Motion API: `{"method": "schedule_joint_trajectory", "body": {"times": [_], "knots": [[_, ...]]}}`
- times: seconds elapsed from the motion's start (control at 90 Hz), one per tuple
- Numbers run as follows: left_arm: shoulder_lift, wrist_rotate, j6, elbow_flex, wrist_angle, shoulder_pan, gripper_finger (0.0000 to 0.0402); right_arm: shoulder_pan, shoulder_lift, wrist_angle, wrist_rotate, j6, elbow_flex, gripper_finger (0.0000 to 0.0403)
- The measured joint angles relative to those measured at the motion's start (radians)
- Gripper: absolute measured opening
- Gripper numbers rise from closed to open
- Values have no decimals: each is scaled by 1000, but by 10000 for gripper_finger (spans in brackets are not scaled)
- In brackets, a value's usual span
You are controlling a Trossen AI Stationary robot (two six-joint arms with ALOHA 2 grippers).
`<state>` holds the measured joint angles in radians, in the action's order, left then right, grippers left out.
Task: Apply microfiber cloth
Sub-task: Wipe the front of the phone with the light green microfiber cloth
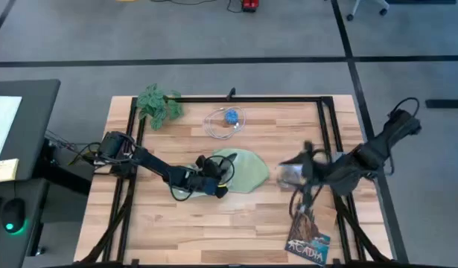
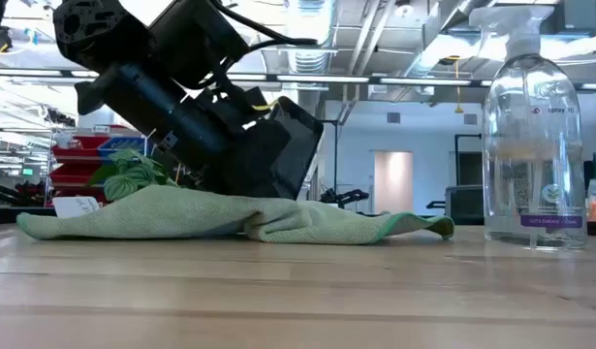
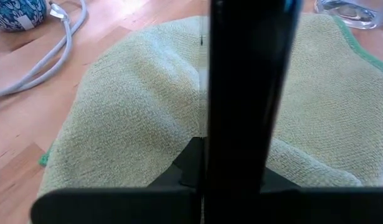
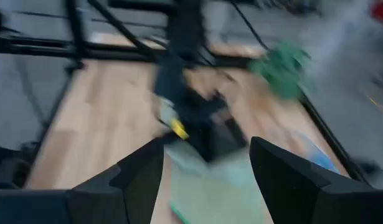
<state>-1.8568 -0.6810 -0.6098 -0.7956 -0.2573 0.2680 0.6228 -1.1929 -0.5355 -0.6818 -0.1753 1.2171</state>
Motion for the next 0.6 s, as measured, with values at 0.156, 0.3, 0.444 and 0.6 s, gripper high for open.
{"method": "schedule_joint_trajectory", "body": {"times": [0.156, 0.3, 0.444, 0.6], "knots": [[0, -2, 1, 0, 17, 22, 12, -99, -177, 176, 132, 114, 0, 227], [5, -6, -8, 17, 26, 46, 12, -225, -333, 189, 256, 131, -1, 227], [35, -28, -73, 137, -107, 74, 7, -332, -450, 212, 393, 129, -1, 227], [51, -36, -50, 320, -461, 98, 6, -394, -552, 275, 499, 131, -1, 227]]}}
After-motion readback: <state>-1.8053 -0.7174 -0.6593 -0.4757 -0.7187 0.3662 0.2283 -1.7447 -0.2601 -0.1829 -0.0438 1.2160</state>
